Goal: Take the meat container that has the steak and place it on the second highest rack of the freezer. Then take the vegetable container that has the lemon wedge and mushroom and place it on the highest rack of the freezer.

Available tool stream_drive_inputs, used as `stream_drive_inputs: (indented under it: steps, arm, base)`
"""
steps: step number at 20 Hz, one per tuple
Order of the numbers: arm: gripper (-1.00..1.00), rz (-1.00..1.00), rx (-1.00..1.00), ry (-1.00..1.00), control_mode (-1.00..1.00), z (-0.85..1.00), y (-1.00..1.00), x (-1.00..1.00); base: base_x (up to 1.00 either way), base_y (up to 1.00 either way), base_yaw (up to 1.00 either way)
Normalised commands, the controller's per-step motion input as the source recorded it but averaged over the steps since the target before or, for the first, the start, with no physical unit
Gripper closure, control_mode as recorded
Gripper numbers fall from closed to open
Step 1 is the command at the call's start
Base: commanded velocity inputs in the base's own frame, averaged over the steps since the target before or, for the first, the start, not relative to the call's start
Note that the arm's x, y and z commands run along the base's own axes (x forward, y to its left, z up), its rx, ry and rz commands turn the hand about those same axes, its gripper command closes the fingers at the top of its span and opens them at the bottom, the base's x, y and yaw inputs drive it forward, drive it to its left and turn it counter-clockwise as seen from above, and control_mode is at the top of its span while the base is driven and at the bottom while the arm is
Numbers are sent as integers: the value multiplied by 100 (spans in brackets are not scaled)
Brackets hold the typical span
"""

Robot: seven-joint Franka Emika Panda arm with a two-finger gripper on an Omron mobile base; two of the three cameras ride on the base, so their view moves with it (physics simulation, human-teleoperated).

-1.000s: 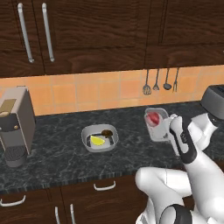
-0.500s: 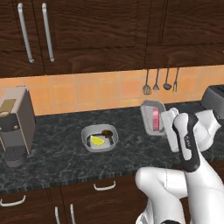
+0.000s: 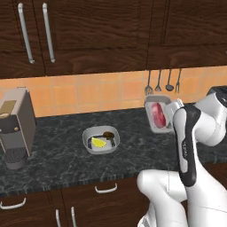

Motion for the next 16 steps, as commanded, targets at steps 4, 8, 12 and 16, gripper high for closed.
stream_drive_inputs:
  steps: [4, 8, 12, 16]
  arm:
    - [100, 0, 2, 0, -100, 35, 6, -44]
    - [100, 0, 1, 0, -100, 46, 10, -49]
    - [100, 0, 0, 0, -100, 65, 0, -61]
    - [100, 0, -2, 0, -100, 61, 2, -62]
  base:
    - [0, 0, 0]
    - [0, 0, 0]
    - [0, 0, 0]
    - [0, 0, 0]
